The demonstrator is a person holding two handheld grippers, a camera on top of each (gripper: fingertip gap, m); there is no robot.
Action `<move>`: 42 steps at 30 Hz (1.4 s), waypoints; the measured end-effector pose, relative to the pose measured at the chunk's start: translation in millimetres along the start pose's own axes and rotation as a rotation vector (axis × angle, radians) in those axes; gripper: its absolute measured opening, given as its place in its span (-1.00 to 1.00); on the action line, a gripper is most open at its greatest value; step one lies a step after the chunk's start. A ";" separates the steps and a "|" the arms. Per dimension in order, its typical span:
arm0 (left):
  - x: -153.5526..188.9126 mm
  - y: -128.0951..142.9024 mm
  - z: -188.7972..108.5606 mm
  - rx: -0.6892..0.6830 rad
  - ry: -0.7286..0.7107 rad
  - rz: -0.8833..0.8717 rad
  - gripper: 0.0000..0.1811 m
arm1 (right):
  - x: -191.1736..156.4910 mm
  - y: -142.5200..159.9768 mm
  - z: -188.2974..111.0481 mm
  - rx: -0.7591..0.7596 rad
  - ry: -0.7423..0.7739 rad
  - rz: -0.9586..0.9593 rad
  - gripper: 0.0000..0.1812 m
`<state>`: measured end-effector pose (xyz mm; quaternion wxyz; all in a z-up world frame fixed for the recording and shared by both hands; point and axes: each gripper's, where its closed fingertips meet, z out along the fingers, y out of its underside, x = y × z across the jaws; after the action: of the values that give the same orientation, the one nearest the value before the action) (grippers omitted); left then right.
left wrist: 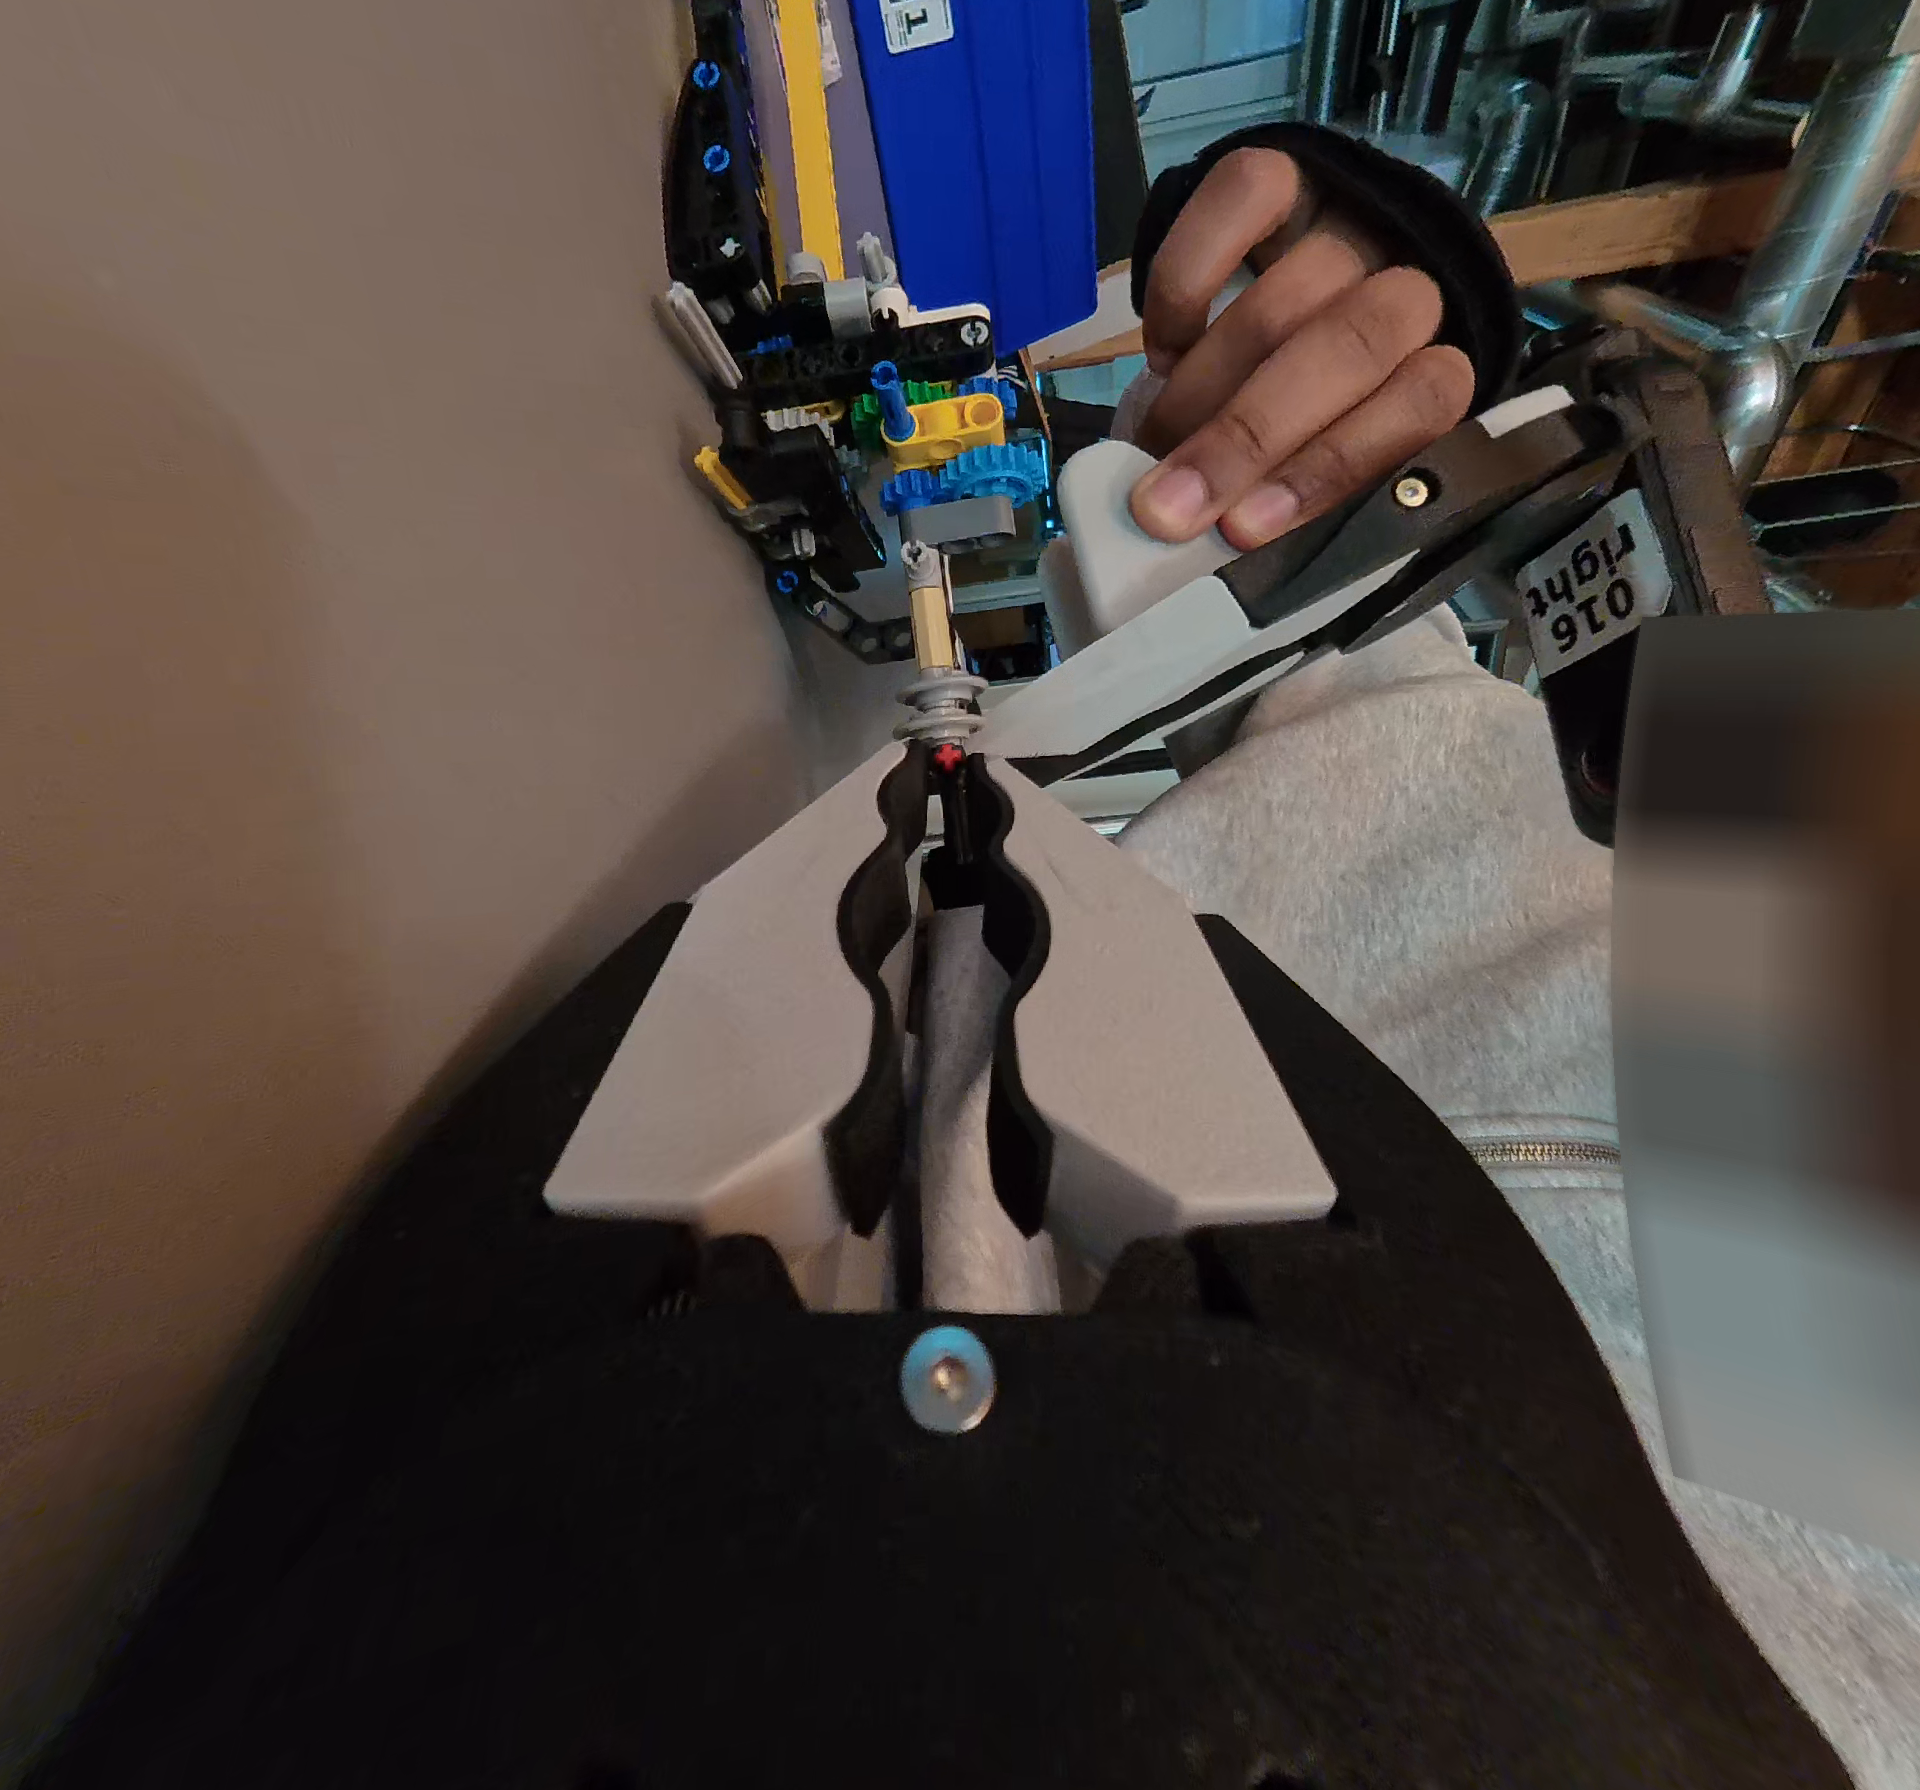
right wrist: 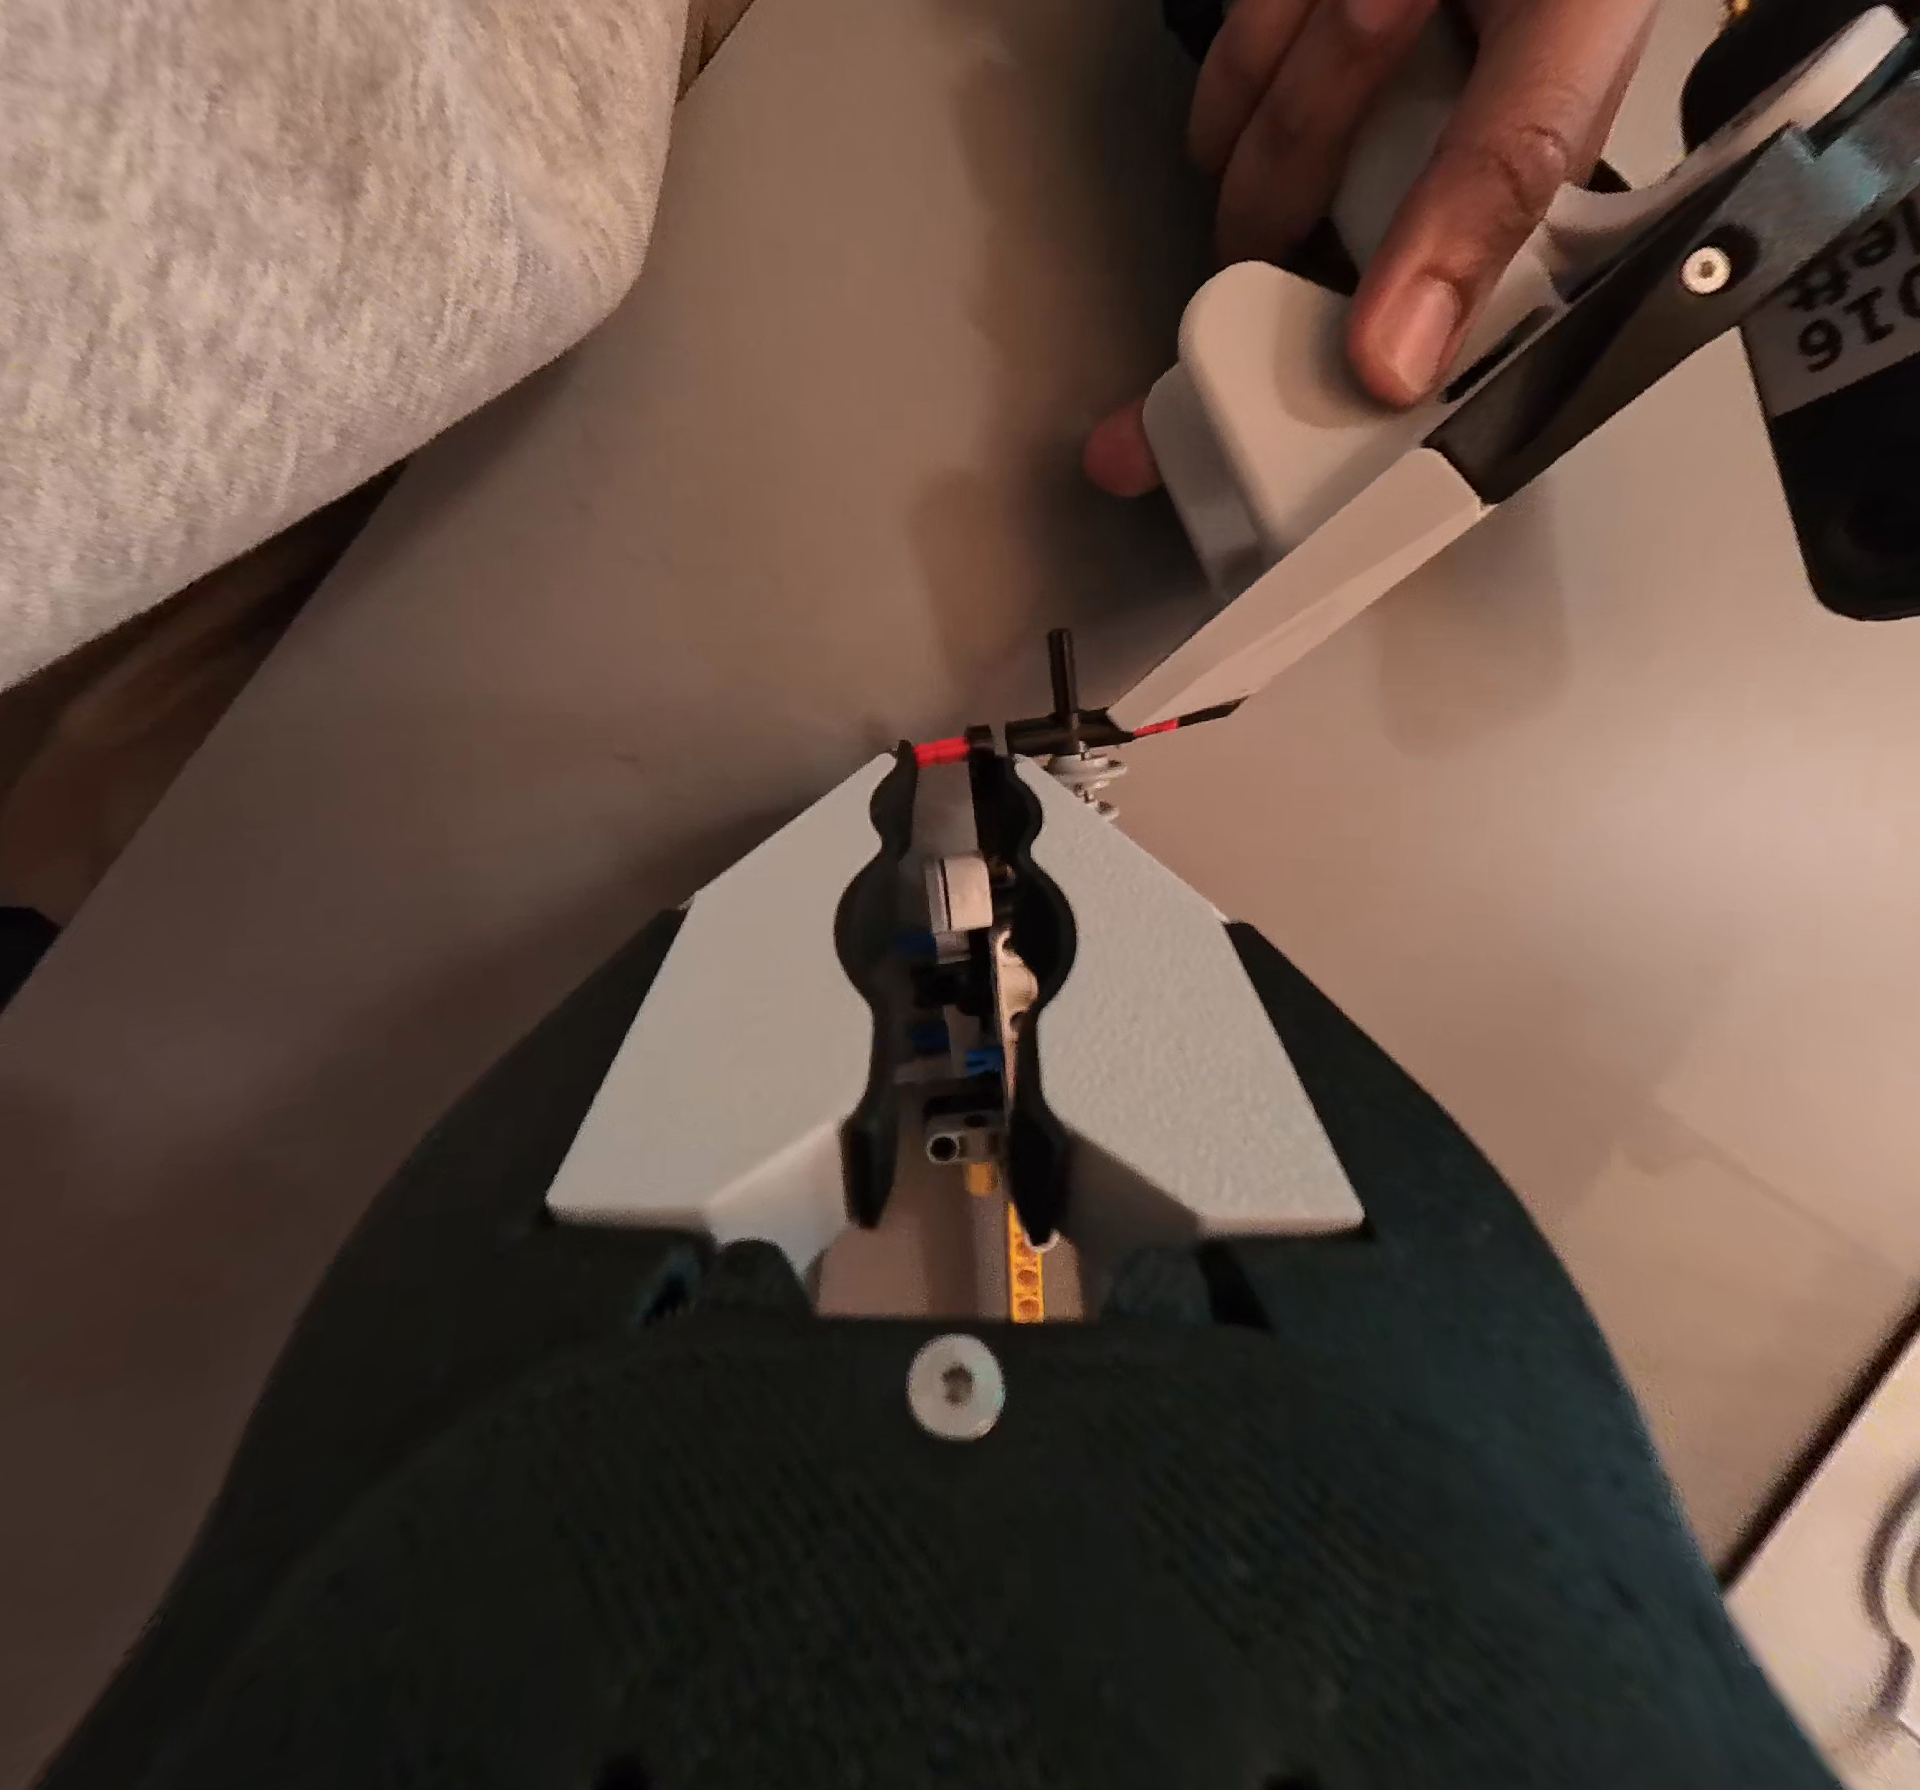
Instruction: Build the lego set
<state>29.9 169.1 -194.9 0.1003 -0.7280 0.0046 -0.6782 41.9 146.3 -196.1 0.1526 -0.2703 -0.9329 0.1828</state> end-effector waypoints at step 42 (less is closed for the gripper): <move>0.9 1.2 0.9 0.004 0.006 -0.006 -0.96 | -3.4 12.0 7.7 -0.068 -0.080 0.151 -0.83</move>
<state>31.0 167.9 -194.3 0.0999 -0.7257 0.0014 -0.6808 47.0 151.8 -208.6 0.0916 -0.3376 -0.9208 0.1726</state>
